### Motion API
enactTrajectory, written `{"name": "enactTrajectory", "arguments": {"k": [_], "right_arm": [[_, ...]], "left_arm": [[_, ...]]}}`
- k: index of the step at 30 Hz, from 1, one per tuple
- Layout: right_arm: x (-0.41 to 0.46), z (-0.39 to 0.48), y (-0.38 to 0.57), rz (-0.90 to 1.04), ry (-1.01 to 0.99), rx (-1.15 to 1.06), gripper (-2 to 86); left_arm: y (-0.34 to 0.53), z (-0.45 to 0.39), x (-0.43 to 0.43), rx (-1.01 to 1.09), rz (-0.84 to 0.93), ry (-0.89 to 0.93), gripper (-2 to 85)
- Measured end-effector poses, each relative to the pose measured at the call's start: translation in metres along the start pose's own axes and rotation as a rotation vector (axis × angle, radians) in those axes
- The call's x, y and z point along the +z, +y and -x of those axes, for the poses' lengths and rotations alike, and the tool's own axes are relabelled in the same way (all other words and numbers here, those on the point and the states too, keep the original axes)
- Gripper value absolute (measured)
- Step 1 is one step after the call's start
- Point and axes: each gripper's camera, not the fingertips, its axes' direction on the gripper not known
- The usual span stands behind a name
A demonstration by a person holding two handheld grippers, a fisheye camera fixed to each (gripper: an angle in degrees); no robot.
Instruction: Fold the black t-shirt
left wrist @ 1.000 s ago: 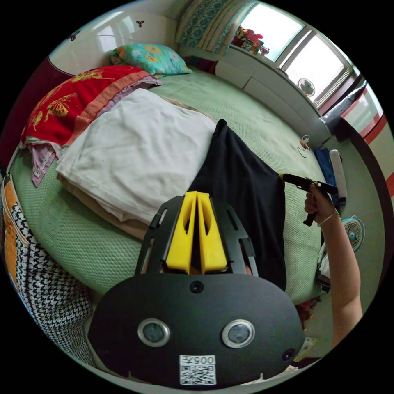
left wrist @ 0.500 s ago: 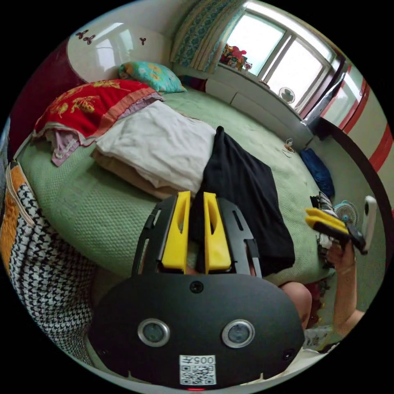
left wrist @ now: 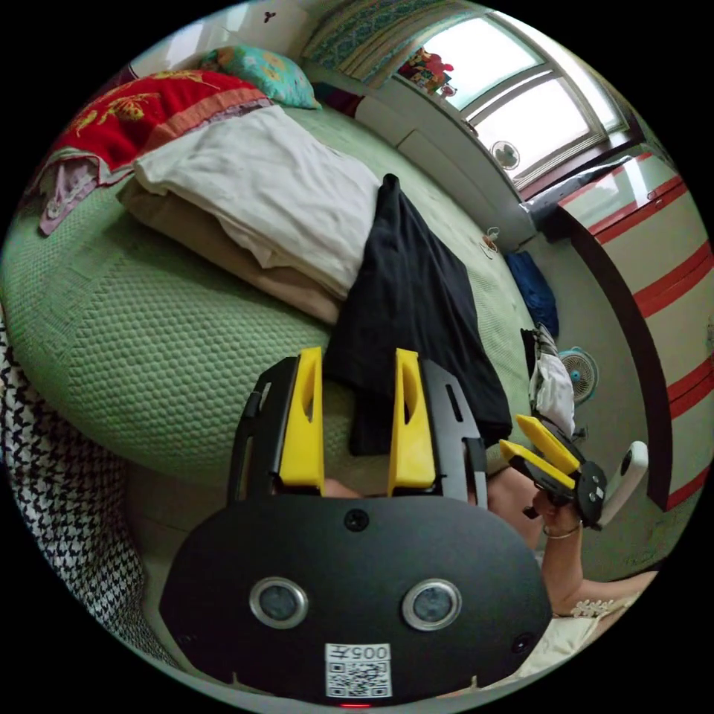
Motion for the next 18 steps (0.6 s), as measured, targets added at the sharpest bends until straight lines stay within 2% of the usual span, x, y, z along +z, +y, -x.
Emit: {"name": "enactTrajectory", "arguments": {"k": [3, 5, 12, 18], "right_arm": [[0.008, 0.012, 0.001, 0.029, 0.080, -0.015, 7.0], [0.008, 0.017, 0.005, 0.034, 0.109, -0.001, 4.3], [-0.027, -0.027, 0.048, -0.050, -0.102, 0.291, -1.1], [-0.012, -0.050, 0.091, 0.023, -0.255, 0.459, -1.2]], "left_arm": [[0.001, 0.006, 0.003, -0.032, 0.006, -0.016, 9.9], [0.004, 0.013, 0.003, -0.068, 0.018, 0.045, 6.5], [0.028, -0.005, -0.030, 0.013, -0.011, 0.096, 3.9], [0.062, -0.007, -0.019, -0.041, 0.056, 0.045, 3.5]]}}
